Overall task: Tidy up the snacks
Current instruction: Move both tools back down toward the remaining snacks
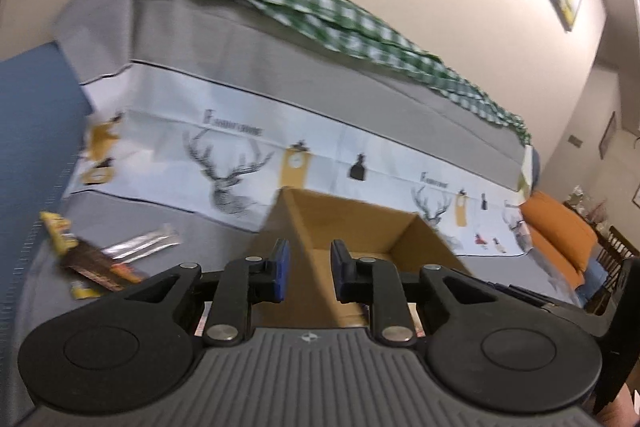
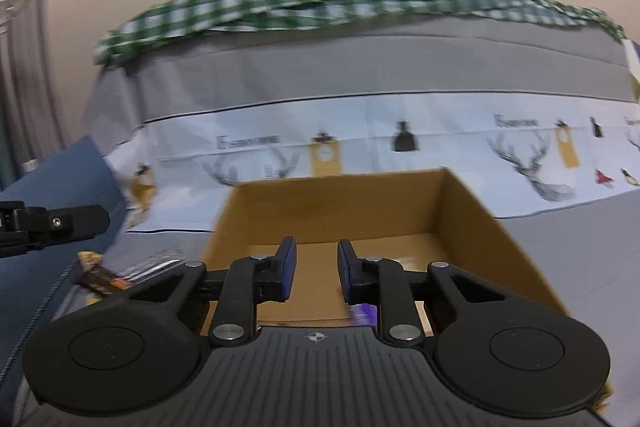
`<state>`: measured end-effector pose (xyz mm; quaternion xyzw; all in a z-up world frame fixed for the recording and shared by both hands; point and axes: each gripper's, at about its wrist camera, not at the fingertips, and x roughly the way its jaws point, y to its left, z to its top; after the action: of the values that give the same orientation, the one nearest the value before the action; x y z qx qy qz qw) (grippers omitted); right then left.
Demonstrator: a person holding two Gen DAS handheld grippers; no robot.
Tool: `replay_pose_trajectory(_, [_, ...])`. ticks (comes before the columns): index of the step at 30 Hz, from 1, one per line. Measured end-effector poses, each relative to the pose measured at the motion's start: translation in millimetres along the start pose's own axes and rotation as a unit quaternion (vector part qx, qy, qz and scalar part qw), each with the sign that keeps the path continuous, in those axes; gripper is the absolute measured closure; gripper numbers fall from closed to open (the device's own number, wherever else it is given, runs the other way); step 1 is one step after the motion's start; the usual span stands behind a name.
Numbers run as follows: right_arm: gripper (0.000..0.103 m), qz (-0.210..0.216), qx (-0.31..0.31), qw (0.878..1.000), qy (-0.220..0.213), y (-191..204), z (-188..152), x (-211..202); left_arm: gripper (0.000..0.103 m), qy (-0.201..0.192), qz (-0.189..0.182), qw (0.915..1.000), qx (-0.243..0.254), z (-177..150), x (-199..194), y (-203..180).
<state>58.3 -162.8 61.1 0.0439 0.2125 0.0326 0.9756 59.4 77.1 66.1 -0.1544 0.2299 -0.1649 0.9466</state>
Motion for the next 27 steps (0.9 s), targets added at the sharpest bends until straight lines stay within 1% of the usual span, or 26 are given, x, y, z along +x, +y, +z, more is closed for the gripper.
replay_pose_trajectory(2, [0.080, 0.020, -0.012, 1.000, -0.001, 15, -3, -2, 0.079, 0.001, 0.002, 0.9998, -0.021, 3, -8, 21])
replay_pose_trajectory(7, [0.079, 0.065, -0.037, 0.997, 0.006, 48, -9, -4, 0.079, -0.007, 0.035, 0.9965, -0.075, 8, -21, 60])
replay_pose_trajectory(11, [0.079, 0.097, -0.042, 0.994, 0.018, 75, -13, 0, 0.079, -0.025, 0.055, 0.9897, -0.130, 10, -29, 84])
replay_pose_trajectory(14, [0.079, 0.129, -0.049, 0.990, 0.030, 103, -20, 3, 0.079, -0.019, 0.076, 0.9836, -0.162, 11, -24, 96])
replay_pose_trajectory(18, [0.079, 0.159, -0.086, 0.983, 0.041, 144, -30, 10, 0.079, -0.006, 0.104, 0.9799, -0.170, 12, -15, 103])
replay_pose_trajectory(21, [0.078, 0.156, -0.121, 0.979, 0.052, 171, -39, 21, 0.079, 0.005, 0.114, 0.9777, -0.176, 11, -9, 109])
replay_pose_trajectory(22, [0.073, 0.150, -0.131, 0.978, 0.059, 177, -41, 27, 0.079, 0.010, 0.116, 0.9767, -0.180, 11, -7, 112])
replay_pose_trajectory(23, [0.064, 0.141, -0.138, 0.978, 0.068, 183, -43, 35, 0.079, 0.014, 0.118, 0.9755, -0.185, 10, -5, 115])
replay_pose_trajectory(24, [0.060, 0.132, -0.141, 0.978, 0.078, 186, -44, 44, 0.079, 0.017, 0.120, 0.9742, -0.190, 9, -3, 118])
replay_pose_trajectory(26, [0.042, 0.115, -0.141, 0.978, 0.102, 191, -48, 63, 0.079, 0.025, 0.125, 0.9707, -0.204, 8, -1, 126])
replay_pose_trajectory(27, [0.036, 0.108, -0.141, 0.977, 0.114, 194, -49, 73, 0.079, 0.029, 0.125, 0.9686, -0.213, 7, 0, 130])
